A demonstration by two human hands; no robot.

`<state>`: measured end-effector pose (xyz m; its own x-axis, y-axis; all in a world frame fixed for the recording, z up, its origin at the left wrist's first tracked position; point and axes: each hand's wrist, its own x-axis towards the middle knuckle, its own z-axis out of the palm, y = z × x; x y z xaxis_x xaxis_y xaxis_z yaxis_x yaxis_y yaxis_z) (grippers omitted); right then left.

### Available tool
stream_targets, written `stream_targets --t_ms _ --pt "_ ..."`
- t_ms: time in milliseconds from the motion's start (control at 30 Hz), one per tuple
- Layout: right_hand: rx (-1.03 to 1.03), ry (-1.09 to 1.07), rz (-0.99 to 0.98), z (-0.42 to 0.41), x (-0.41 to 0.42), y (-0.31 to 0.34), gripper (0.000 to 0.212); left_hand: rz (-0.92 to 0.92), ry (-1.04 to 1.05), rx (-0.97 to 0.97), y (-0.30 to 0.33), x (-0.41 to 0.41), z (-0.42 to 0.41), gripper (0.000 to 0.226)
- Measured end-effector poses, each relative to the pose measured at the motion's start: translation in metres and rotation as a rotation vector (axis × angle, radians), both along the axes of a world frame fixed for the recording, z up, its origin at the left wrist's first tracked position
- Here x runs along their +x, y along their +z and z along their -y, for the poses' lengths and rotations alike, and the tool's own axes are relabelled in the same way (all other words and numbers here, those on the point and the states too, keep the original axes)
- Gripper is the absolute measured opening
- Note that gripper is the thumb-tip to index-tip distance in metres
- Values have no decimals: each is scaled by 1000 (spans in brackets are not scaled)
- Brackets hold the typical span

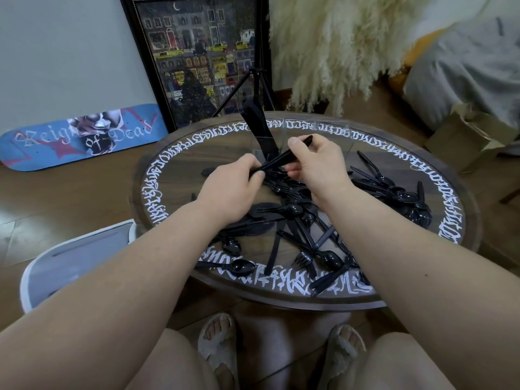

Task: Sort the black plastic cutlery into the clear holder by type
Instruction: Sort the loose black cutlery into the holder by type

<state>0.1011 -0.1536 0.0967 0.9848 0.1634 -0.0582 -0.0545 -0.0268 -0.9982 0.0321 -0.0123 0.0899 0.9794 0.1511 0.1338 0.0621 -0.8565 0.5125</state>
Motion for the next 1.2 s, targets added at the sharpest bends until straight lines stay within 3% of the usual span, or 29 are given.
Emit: stream_targets --t_ms 100,200,333,533,767,967,1200 --pt "61 51 -89 -1 0 2 13 -13 45 88 -1 4 -3 24" --pt "260 136 -220 -9 -4 5 13 -33 10 2 -1 7 1 24" --pt "326 23 -192 -14 5 7 11 5 -92 -63 3 21 2 33" --pt "115 -122 138 -3 47 30 18 10 -67 227 -4 62 -34 48" --pt "-322 36 444 -21 92 50 23 -111 -53 365 -22 93 -55 62" --pt "-614 221 546 -45 114 35 16 -163 -77 347 -32 107 -59 69" --pt "-640 274 483 -62 124 8 13 -165 -117 279 -40 111 -62 68"
